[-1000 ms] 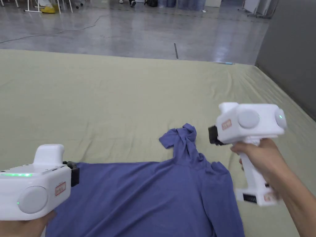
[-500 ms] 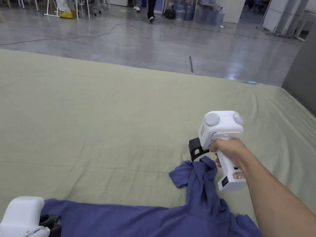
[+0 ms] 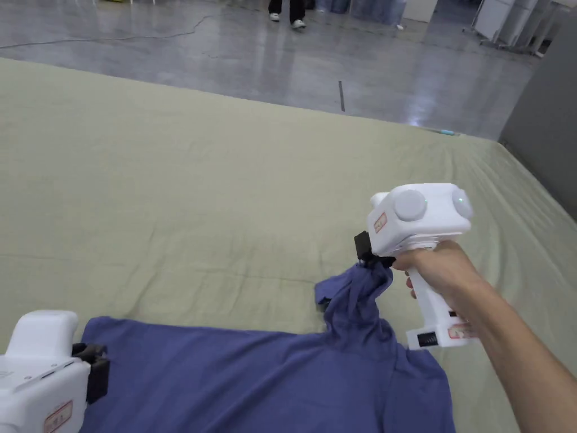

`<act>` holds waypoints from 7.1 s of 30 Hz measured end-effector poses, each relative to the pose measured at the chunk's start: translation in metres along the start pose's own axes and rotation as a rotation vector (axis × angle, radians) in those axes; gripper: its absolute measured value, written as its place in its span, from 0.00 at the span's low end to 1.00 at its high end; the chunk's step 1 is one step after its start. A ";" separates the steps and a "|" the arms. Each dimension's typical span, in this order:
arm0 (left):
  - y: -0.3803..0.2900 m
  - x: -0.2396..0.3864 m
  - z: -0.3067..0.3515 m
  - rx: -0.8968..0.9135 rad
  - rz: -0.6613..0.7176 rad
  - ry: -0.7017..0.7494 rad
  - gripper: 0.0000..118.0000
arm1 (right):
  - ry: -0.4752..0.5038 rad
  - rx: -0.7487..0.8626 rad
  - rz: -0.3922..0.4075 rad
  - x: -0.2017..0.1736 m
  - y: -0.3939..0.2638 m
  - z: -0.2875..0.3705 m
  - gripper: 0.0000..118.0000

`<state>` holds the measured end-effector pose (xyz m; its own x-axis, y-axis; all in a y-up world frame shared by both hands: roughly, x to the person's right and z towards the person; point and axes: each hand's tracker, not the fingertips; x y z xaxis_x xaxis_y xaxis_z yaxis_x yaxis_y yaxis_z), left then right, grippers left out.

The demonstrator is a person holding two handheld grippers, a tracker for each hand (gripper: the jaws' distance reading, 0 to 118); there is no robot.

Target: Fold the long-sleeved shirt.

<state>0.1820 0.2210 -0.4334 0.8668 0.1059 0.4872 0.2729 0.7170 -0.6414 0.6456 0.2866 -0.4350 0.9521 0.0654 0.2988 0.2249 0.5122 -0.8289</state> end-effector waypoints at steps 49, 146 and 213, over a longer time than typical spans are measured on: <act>0.080 -0.015 -0.156 -0.448 -0.029 0.117 0.93 | 0.016 0.034 -0.267 -0.029 -0.309 0.118 0.02; -0.104 -0.040 0.205 0.033 0.031 -0.076 0.00 | 0.039 0.236 -0.183 -0.091 -0.375 0.256 0.02; -0.113 -0.151 0.151 -0.046 0.438 -0.698 0.04 | 0.099 0.123 -0.155 -0.109 -0.367 0.215 0.02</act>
<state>-0.0428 0.2280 -0.3448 0.4440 0.7840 0.4338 0.0003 0.4840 -0.8750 0.4144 0.2756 -0.0616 0.9250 -0.1037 0.3656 0.3493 0.6109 -0.7104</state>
